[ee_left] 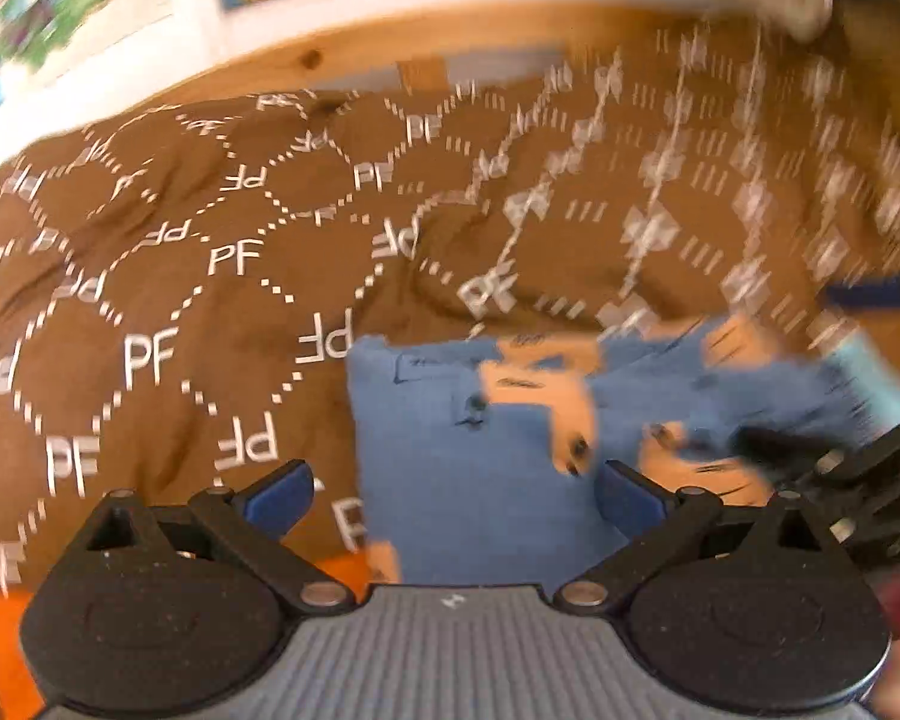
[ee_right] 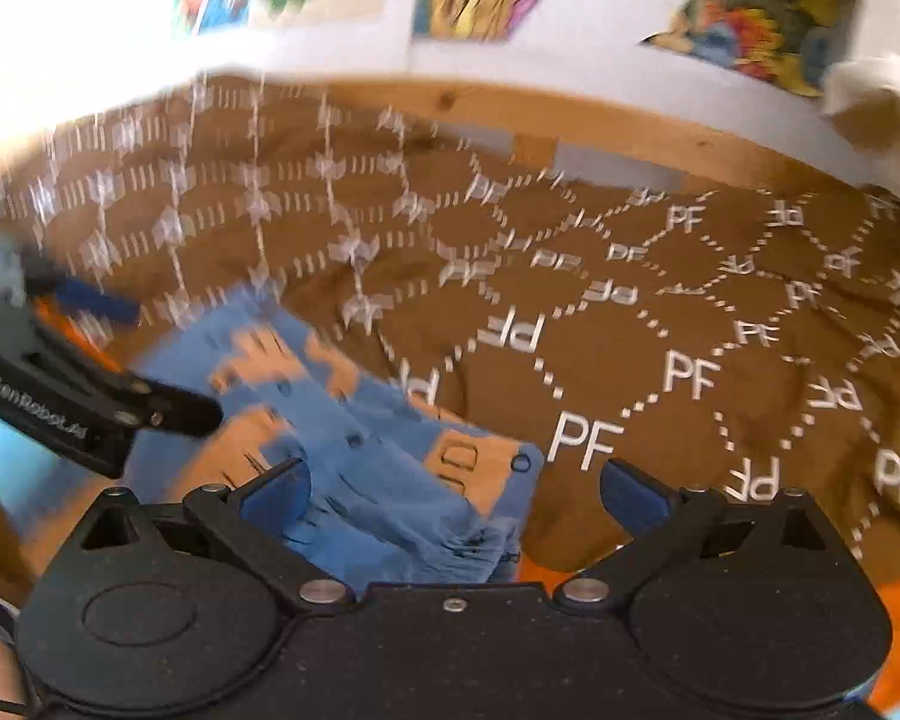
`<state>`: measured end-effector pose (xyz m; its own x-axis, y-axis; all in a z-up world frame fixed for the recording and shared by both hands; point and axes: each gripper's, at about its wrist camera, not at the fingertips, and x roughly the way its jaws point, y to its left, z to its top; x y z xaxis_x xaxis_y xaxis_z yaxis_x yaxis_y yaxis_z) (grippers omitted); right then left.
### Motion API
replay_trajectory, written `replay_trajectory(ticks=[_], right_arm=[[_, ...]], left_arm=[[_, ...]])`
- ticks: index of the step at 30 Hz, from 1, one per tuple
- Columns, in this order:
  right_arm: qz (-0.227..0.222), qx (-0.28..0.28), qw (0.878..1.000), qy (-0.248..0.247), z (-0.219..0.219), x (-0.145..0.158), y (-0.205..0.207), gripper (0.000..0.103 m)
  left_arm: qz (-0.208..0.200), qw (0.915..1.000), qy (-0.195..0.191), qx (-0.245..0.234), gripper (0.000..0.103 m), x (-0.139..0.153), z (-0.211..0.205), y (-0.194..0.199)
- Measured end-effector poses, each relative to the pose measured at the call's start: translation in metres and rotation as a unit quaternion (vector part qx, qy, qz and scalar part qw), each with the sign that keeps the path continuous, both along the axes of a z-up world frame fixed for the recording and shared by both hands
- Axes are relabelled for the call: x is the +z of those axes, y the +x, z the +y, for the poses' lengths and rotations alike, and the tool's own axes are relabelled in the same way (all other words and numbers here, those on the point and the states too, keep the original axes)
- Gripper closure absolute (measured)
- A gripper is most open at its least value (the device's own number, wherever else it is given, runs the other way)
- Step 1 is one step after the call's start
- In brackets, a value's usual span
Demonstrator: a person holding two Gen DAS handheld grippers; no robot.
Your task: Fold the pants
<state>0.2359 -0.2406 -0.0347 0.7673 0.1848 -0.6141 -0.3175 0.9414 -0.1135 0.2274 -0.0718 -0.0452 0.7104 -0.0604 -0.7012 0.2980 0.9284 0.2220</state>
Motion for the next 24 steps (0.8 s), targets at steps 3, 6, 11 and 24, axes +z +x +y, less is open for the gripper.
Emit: replay_trajectory(ticks=[3, 6, 11, 24], right_arm=[[0.008, -0.017, 0.999, -0.030, -0.008, -0.016, 0.011, 0.001], [0.018, -0.032, 0.999, 0.014, -0.029, -0.014, 0.011, 0.001], [0.007, -0.042, 0.999, 0.035, -0.026, 0.001, -0.005, 0.001], [0.017, -0.035, 0.999, -0.020, 0.001, 0.000, -0.061, 0.001]], left_arm=[[0.004, 0.9999, 0.005, -0.011, 0.000, -0.013, 0.003, 0.014], [0.024, 0.9991, -0.034, -0.007, 0.000, -0.012, 0.018, 0.020], [0.021, 0.9972, -0.070, 0.015, 0.000, 0.004, 0.040, 0.004], [0.070, 0.9974, -0.008, 0.010, 0.000, 0.000, 0.047, -0.052]])
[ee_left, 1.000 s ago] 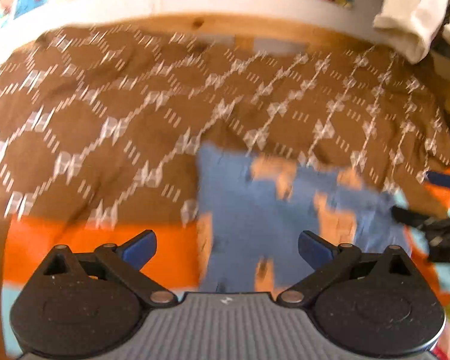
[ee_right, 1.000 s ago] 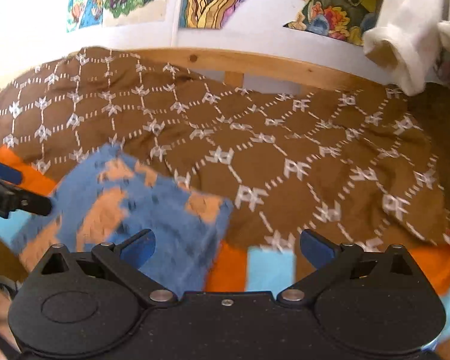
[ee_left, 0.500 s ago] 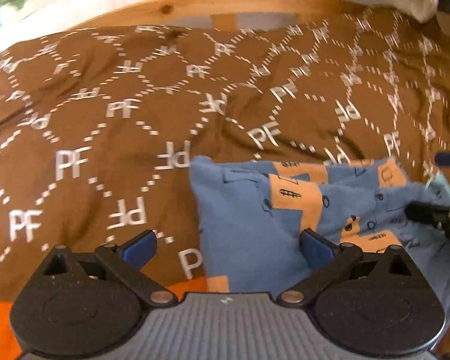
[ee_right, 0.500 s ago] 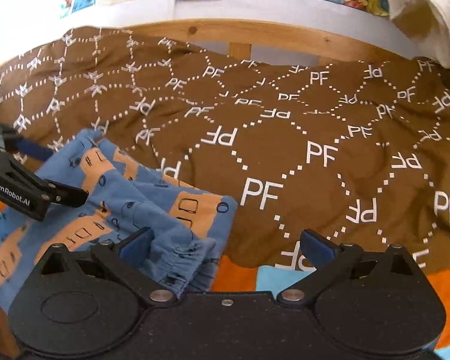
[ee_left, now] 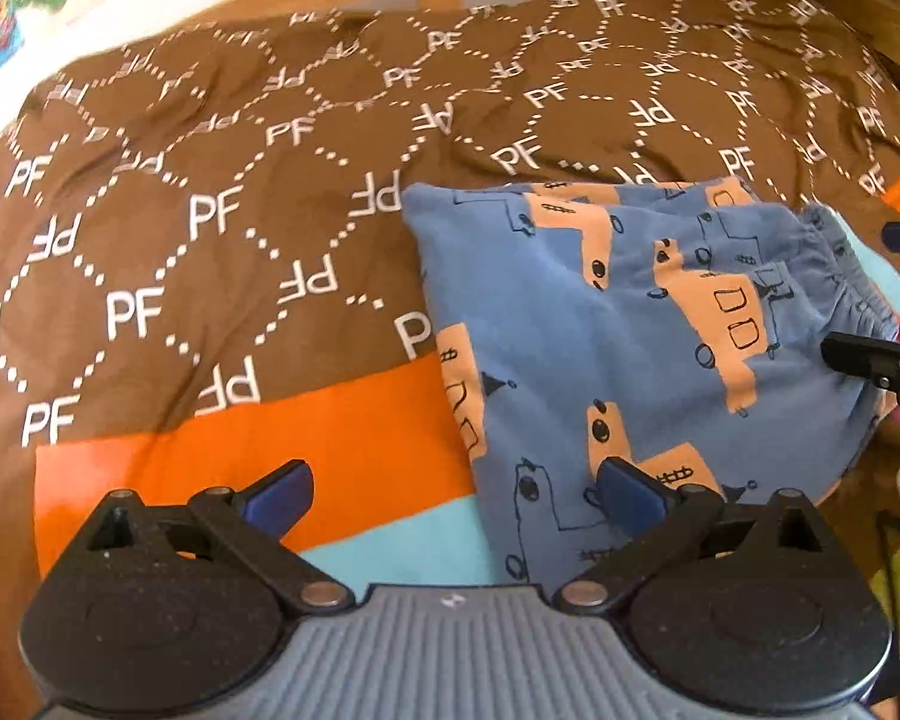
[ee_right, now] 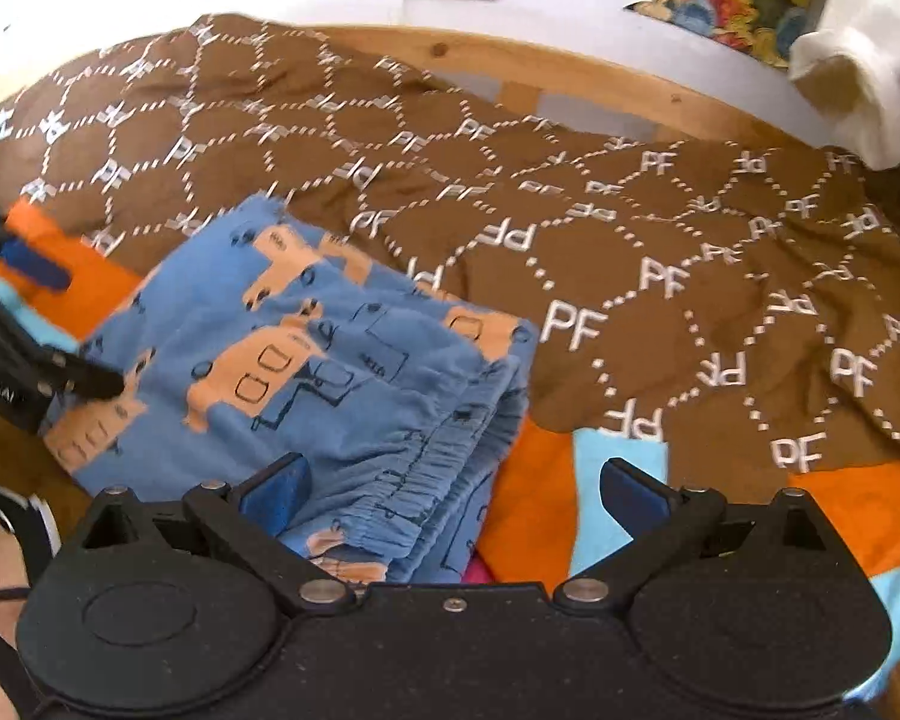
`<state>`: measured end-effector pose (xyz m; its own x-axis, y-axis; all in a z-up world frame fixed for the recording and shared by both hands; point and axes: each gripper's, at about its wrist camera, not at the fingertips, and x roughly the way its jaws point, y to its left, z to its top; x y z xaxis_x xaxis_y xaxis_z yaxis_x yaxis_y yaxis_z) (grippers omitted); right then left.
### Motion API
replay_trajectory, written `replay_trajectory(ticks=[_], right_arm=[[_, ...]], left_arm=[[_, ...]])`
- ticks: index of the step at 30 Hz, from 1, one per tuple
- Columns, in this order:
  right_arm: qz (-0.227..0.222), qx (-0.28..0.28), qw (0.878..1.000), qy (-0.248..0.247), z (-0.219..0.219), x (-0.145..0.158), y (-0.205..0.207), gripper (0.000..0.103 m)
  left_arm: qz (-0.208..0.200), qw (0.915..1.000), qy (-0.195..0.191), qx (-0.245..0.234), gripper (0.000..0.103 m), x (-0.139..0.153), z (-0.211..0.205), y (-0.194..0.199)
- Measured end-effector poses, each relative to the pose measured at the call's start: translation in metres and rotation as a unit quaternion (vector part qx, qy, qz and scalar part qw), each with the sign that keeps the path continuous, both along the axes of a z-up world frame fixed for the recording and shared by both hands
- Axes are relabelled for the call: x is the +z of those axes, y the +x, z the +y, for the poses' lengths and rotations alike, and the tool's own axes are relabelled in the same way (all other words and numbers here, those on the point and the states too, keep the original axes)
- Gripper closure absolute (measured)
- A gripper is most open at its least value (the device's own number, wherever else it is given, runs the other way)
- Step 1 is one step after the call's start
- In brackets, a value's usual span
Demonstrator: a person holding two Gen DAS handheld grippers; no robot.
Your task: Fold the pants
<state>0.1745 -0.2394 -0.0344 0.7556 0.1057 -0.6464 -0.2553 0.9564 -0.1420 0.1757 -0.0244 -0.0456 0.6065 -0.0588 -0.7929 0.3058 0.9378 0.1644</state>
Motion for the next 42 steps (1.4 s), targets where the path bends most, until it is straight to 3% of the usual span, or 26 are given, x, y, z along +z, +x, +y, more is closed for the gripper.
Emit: replay_trajectory(ticks=[5, 9, 12, 16, 19, 22, 29, 34, 42], right_arm=[[-0.043, 0.037, 0.997, -0.042, 0.018, 0.011, -0.002, 0.001], [-0.007, 0.039, 0.997, -0.072, 0.030, -0.006, 0.013, 0.001], [-0.021, 0.028, 0.998, -0.050, 0.026, 0.000, 0.002, 0.001], [-0.033, 0.031, 0.998, -0.054, 0.022, 0.006, -0.018, 0.001], [-0.007, 0.026, 0.998, -0.061, 0.019, -0.003, -0.024, 0.001], [0.009, 0.006, 0.999, -0.030, 0.011, -0.003, -0.028, 0.001], [0.009, -0.021, 1.000, 0.007, 0.003, 0.008, -0.040, 0.001], [0.045, -0.032, 0.998, -0.012, 0.002, -0.006, -0.043, 0.001], [0.046, -0.035, 0.998, 0.011, -0.003, -0.004, -0.048, 0.001]], left_arm=[[0.023, 0.9990, -0.024, 0.029, 0.000, -0.001, 0.009, -0.017], [0.054, 0.9969, -0.037, 0.043, 0.000, -0.014, 0.017, -0.026], [0.053, 0.9982, -0.014, 0.024, 0.000, -0.013, 0.012, -0.027], [0.058, 0.9979, -0.016, 0.025, 0.000, -0.011, 0.010, -0.025], [0.058, 0.9980, -0.014, 0.021, 0.000, -0.012, 0.008, -0.023], [0.059, 0.9981, -0.010, 0.016, 0.000, -0.014, 0.008, -0.024], [0.061, 0.9981, -0.005, 0.012, 0.000, -0.015, 0.007, -0.024], [0.060, 0.9982, 0.000, 0.005, 0.000, -0.015, 0.005, -0.027], [0.060, 0.9981, -0.009, -0.013, 0.000, -0.009, 0.004, -0.029]])
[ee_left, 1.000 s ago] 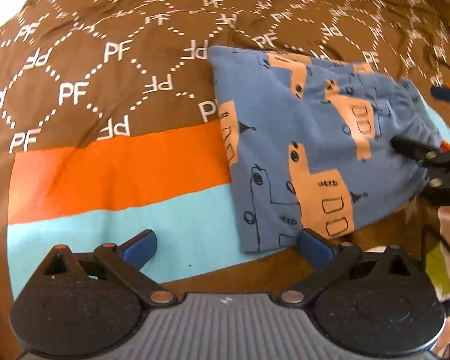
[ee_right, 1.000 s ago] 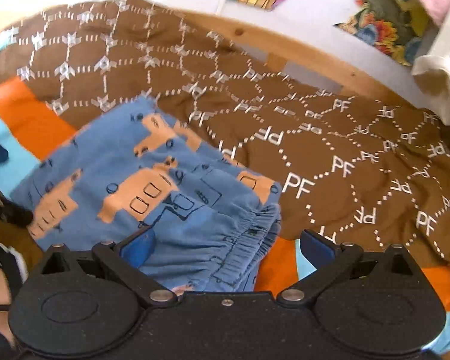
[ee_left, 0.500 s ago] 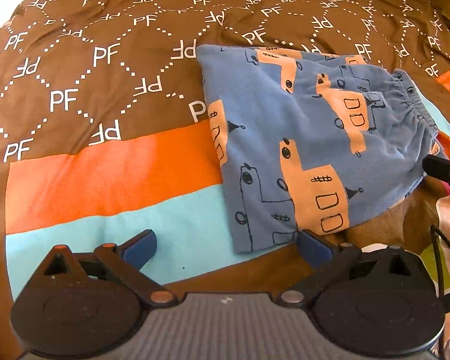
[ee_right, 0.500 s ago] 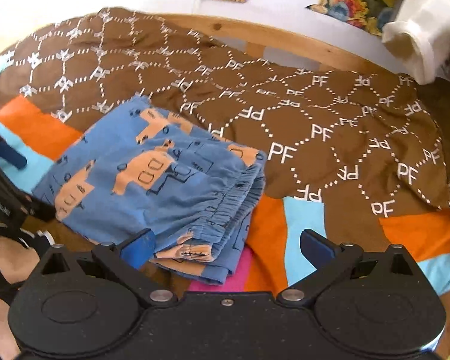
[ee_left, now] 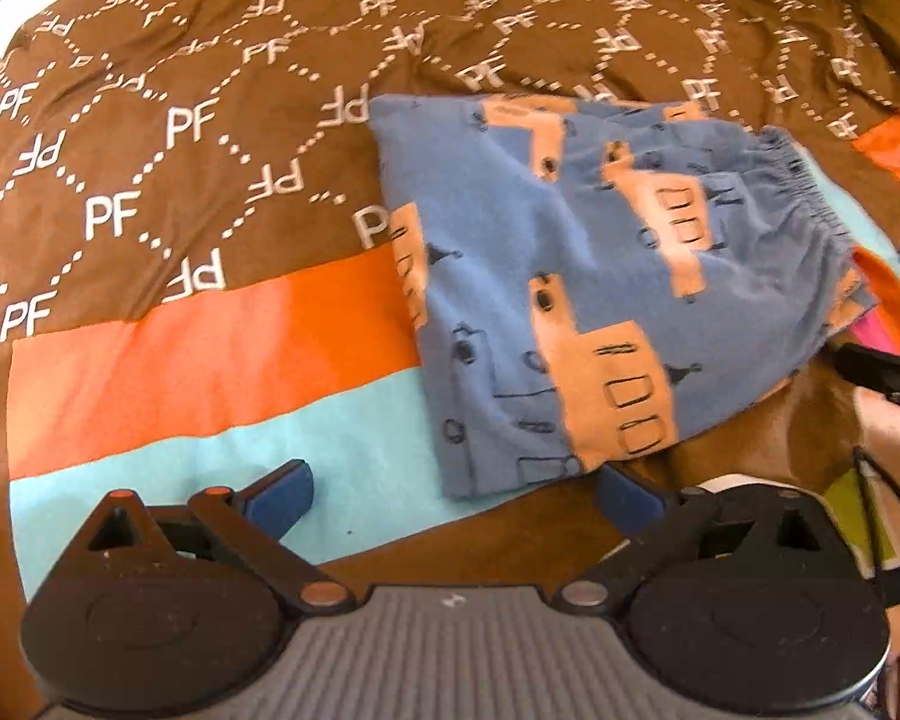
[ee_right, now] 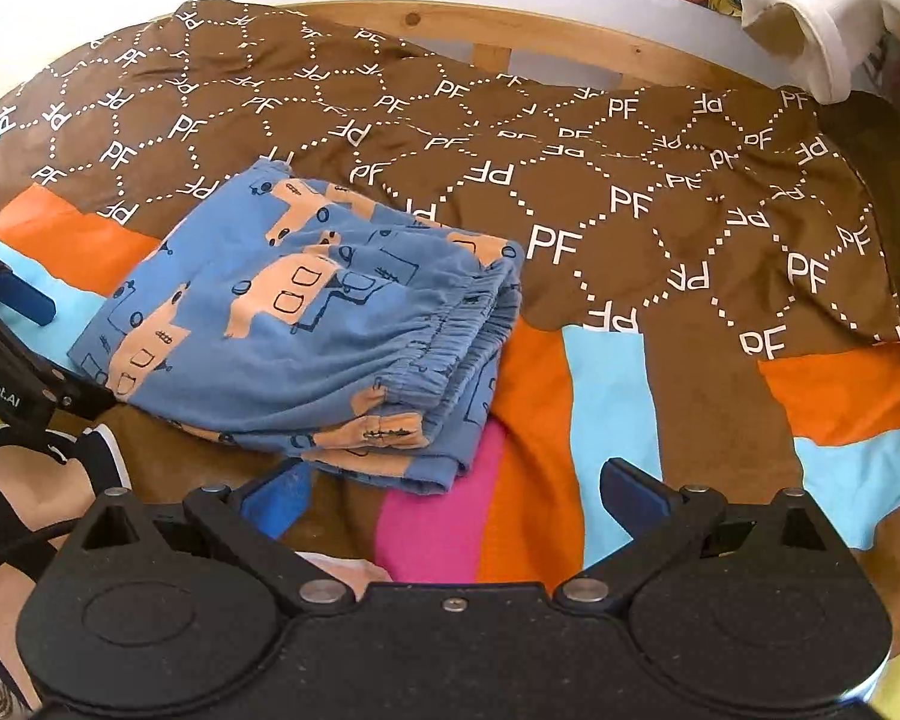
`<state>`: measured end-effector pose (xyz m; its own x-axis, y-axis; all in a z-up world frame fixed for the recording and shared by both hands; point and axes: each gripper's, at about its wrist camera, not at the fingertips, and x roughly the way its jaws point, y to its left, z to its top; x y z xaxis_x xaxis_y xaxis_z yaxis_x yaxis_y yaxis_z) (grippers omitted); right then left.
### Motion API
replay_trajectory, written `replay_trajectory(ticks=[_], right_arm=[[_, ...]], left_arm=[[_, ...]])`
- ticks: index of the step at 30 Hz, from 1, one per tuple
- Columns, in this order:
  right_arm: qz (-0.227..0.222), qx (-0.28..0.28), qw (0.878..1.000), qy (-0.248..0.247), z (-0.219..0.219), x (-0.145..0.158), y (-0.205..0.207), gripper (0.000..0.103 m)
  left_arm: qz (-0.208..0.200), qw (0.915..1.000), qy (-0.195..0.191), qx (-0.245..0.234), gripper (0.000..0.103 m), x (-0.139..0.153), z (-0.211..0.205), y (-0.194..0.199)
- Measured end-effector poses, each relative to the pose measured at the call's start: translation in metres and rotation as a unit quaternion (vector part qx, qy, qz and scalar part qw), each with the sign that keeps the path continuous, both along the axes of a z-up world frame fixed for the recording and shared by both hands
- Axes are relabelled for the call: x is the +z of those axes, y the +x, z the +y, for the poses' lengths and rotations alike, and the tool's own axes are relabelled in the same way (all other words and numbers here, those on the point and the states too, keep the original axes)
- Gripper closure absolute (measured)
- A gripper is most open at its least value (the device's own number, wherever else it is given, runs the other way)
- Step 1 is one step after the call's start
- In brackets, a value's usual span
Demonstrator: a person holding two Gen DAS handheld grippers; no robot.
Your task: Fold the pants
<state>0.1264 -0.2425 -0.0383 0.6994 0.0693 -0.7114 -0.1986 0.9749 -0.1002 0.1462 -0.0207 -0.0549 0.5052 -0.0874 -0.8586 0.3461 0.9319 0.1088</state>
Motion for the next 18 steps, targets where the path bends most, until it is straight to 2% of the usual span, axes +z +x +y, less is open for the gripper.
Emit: replay_trajectory(ticks=[8, 13, 18], right_arm=[[0.004, -0.013, 1.000, 0.020, -0.007, 0.003, -0.003, 0.001], [-0.010, -0.012, 0.999, 0.040, -0.014, 0.009, -0.001, 0.001], [-0.029, -0.013, 0.999, 0.032, -0.023, 0.017, 0.015, 0.001]], left_arm=[[-0.014, 0.9984, -0.040, -0.037, 0.000, 0.015, -0.007, -0.010], [-0.034, 0.9968, -0.071, -0.010, 0.000, 0.021, 0.001, -0.005], [-0.046, 0.9939, -0.099, 0.019, 0.000, 0.019, 0.012, 0.005]])
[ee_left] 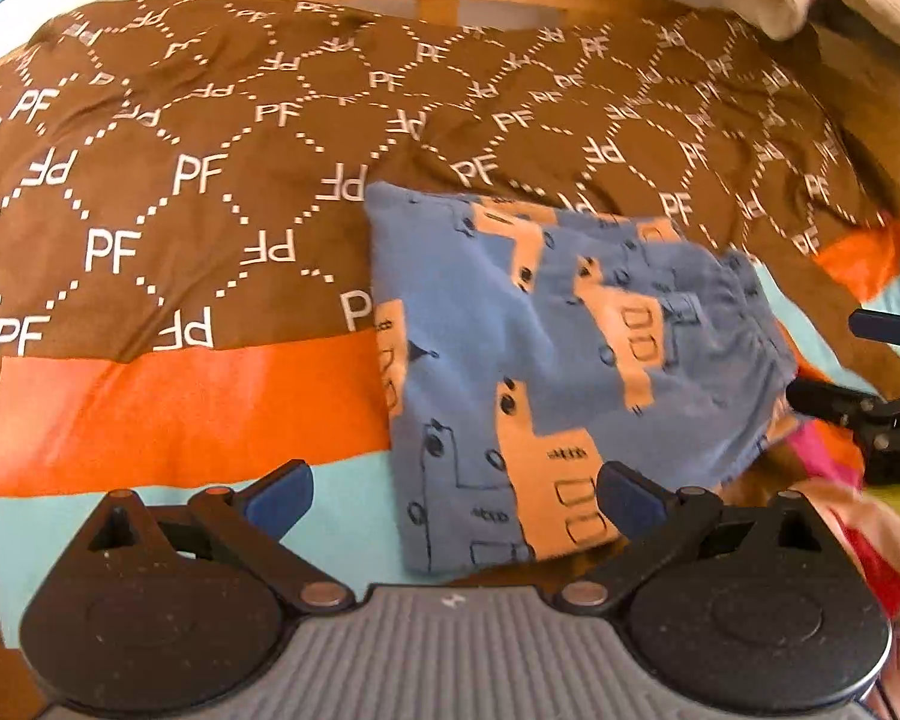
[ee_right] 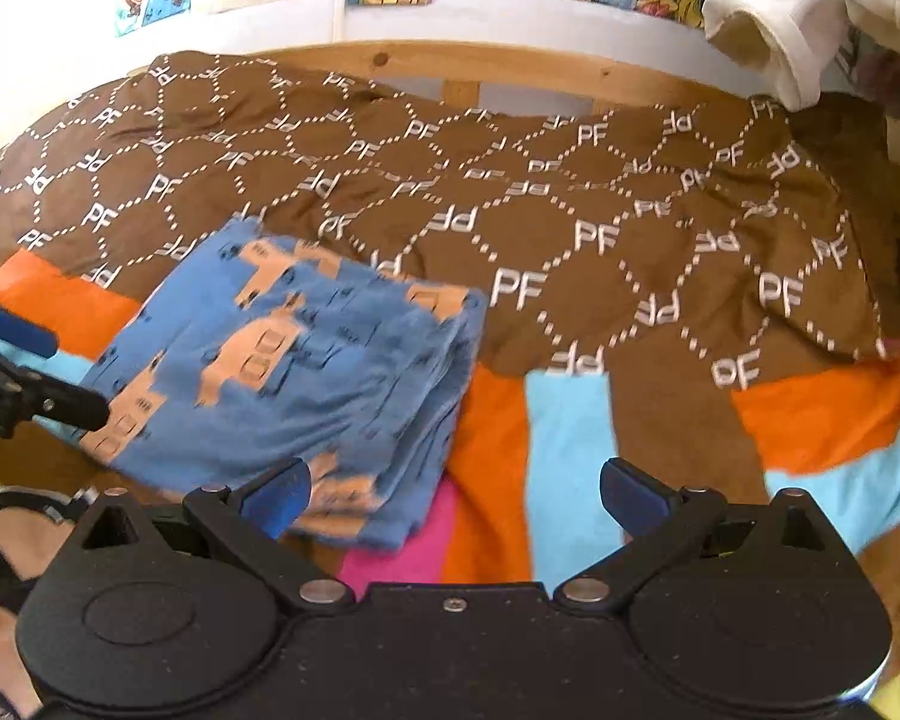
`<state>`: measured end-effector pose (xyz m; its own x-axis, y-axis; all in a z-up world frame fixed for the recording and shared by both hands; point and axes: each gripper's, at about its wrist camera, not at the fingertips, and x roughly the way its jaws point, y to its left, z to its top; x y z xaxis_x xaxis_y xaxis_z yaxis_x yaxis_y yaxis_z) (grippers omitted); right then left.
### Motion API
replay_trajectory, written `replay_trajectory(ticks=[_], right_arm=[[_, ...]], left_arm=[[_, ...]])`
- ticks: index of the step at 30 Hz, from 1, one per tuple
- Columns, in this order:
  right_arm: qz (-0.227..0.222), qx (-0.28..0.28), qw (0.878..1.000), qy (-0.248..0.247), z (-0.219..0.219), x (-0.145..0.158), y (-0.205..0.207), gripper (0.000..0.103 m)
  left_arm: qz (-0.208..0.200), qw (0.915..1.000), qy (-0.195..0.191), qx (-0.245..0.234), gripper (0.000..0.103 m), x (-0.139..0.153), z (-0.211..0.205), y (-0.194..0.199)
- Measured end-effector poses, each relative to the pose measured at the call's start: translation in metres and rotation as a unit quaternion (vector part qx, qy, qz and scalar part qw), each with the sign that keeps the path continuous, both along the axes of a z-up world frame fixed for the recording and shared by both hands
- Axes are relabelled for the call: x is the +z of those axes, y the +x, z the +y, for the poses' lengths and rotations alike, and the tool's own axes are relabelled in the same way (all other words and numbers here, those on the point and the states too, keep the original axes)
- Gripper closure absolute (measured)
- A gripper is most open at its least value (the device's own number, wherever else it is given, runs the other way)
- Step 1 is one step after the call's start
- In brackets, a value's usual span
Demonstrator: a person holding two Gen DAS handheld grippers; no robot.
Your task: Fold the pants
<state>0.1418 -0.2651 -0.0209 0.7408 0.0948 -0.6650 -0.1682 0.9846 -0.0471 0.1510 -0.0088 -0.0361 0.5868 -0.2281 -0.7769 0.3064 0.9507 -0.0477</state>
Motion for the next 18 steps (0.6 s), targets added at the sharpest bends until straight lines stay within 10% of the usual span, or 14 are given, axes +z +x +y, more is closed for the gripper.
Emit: replay_trajectory(ticks=[18], right_arm=[[0.076, -0.015, 0.982, 0.171, -0.043, -0.023, 0.095, 0.001]], left_arm=[[0.001, 0.9985, -0.030, 0.047, 0.000, -0.023, 0.007, 0.013]])
